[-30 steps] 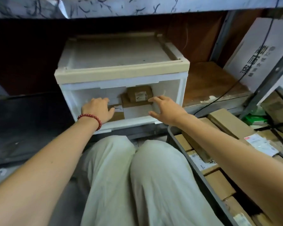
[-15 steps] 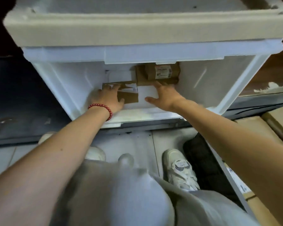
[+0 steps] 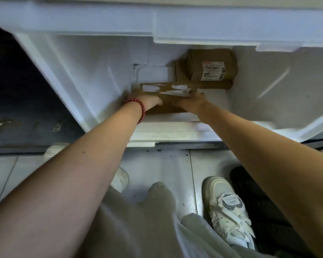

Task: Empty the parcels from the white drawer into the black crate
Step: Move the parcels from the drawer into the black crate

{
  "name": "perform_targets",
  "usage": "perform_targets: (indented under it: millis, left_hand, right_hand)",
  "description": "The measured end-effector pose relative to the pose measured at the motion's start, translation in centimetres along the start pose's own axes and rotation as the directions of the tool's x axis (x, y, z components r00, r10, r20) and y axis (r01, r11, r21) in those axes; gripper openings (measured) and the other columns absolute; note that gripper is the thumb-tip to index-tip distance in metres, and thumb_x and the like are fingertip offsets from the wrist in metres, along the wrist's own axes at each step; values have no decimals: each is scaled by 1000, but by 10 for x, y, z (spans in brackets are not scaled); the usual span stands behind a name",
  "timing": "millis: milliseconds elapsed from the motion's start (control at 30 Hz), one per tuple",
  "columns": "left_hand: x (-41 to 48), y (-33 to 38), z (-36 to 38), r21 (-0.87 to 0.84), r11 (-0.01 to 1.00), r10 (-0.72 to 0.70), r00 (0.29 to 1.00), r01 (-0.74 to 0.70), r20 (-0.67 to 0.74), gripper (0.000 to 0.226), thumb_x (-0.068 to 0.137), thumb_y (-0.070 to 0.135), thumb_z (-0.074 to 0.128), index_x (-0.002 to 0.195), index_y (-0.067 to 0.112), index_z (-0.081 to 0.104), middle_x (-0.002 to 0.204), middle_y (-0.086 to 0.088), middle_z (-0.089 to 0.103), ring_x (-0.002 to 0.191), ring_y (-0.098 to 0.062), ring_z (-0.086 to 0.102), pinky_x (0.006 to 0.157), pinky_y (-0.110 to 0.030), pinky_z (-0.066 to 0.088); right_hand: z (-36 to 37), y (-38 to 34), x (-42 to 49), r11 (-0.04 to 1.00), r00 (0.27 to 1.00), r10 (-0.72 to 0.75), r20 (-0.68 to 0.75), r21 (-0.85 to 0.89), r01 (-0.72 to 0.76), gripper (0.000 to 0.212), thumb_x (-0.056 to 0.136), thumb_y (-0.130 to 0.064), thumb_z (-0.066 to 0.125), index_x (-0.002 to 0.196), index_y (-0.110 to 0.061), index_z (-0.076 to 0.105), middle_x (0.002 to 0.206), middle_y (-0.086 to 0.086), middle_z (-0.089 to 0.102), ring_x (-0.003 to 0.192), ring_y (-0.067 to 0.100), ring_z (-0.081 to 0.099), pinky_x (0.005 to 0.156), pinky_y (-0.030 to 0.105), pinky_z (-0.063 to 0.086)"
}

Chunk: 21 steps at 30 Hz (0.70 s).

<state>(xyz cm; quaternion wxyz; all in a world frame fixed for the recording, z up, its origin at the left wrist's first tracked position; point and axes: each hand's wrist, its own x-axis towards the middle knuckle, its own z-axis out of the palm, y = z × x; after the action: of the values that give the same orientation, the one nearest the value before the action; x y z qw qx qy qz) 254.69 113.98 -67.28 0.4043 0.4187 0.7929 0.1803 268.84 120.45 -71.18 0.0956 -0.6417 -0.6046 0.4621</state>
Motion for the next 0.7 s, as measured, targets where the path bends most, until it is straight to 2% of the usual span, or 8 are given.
perform_targets:
  millis: [67,133,200,300,367,467,633,700]
  left_hand:
    - [-5,3,-2,37,998,46,999,-46,-15,51,91,31,62,136,11,49,141,-7,48,126,-24,46,94,-26,37]
    - [-19,10,-4,60,995,80,997,-81,20,52,89,30,64,136,11,50,139,-2,49,126,-24,47,100,-28,37]
    - [-36,17,-7,61,990,129,991,-130,20,55,85,30,70,133,11,51,137,-4,51,123,-25,50,102,-32,41]
    - [-66,32,-7,106,978,182,983,-180,-16,62,75,34,78,126,9,53,125,-6,58,111,-23,57,84,-27,48]
    - [-88,41,-6,171,961,225,974,-217,-24,68,71,38,79,124,6,52,119,-4,59,103,-20,58,75,-26,47]
    - [-129,55,-6,289,918,285,959,-272,-1,66,75,37,76,123,2,47,118,-5,56,102,-22,57,72,-27,44]
    - [-193,74,1,453,817,352,931,-357,100,60,86,37,67,130,3,48,128,-13,54,103,-24,52,80,-30,42]
    - [-214,81,5,500,771,358,918,-394,172,60,86,42,66,130,4,50,130,-13,54,111,-27,54,84,-29,43]
  right_hand:
    - [-12,4,-11,1000,998,-17,-60,-27,16,96,66,-53,78,145,-15,37,145,12,41,132,31,41,111,43,36]
    - [-24,8,-32,995,990,-81,-117,43,86,110,52,-57,79,145,-18,33,143,10,42,130,31,42,110,45,37]
    - [-33,12,-57,978,977,-154,-147,120,172,102,60,-44,84,143,-16,31,139,7,45,128,27,45,109,43,39]
    - [-47,21,-96,946,973,-163,-164,252,201,78,77,-20,80,138,-9,32,130,1,51,122,17,51,106,29,41]
    - [-56,25,-124,941,968,-153,-198,270,204,80,79,-26,79,138,-7,30,131,-1,50,122,16,50,106,32,42]
    - [-68,32,-166,945,965,-132,-228,265,192,84,81,-32,77,141,-5,24,134,4,48,124,20,50,107,34,42]
    - [-87,46,-240,930,962,-98,-254,322,179,83,81,-34,76,141,-9,25,134,5,49,119,20,51,103,37,46]
    - [-90,58,-268,910,950,-50,-307,379,171,82,80,-34,78,141,-12,28,133,4,50,113,19,52,99,38,48]
